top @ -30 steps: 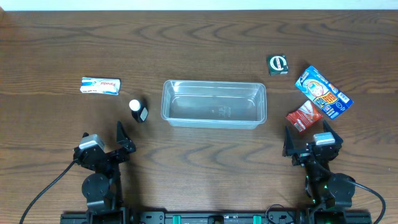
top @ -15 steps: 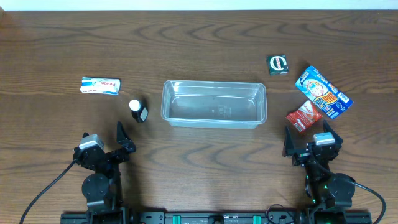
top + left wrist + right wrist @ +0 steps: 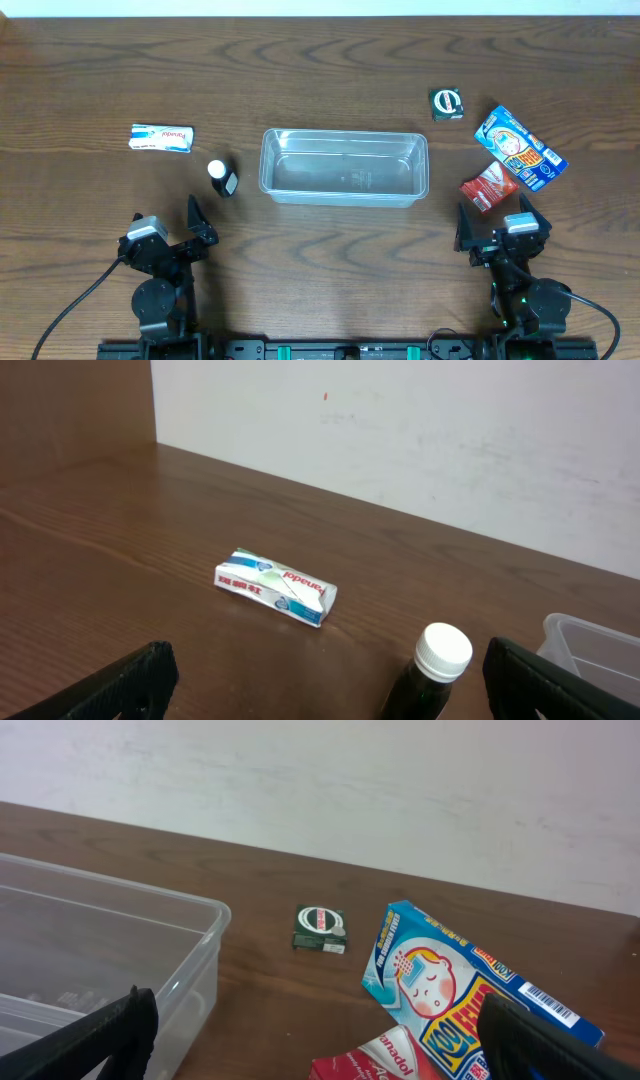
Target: Pack container
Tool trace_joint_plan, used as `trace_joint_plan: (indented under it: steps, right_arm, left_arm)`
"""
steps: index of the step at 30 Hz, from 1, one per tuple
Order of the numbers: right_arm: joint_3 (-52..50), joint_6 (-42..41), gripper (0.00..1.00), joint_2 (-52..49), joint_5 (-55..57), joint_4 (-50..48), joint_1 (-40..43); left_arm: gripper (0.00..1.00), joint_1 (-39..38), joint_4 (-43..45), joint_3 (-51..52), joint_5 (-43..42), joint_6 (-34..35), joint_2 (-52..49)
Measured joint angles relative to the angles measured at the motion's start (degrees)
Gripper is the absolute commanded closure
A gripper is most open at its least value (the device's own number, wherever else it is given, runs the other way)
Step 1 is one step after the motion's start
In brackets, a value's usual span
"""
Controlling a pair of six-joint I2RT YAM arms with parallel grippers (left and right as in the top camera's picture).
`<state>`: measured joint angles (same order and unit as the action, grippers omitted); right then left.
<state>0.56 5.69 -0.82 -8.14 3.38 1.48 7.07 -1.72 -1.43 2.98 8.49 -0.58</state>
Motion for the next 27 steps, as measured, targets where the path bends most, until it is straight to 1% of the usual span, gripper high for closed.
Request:
trace_joint_plan:
  steps: [22,24,27]
  right_arm:
    - [0.0,0.0,0.01,0.0,0.0,-0.1,0.0]
    - [-0.1,0.0,0.01,0.0,0.2,-1.5,0.0]
    - [-0.2,-0.2,0.01,0.0,-0.6,-6.8,0.0]
  left_arm:
    - [0.02,0.0,0.0,0.0,0.0,0.0,0.0]
    - [0.02,0.0,0.0,0.0,0.0,0.0,0.0]
    - [0.02,0.0,0.0,0.0,0.0,0.0,0.0]
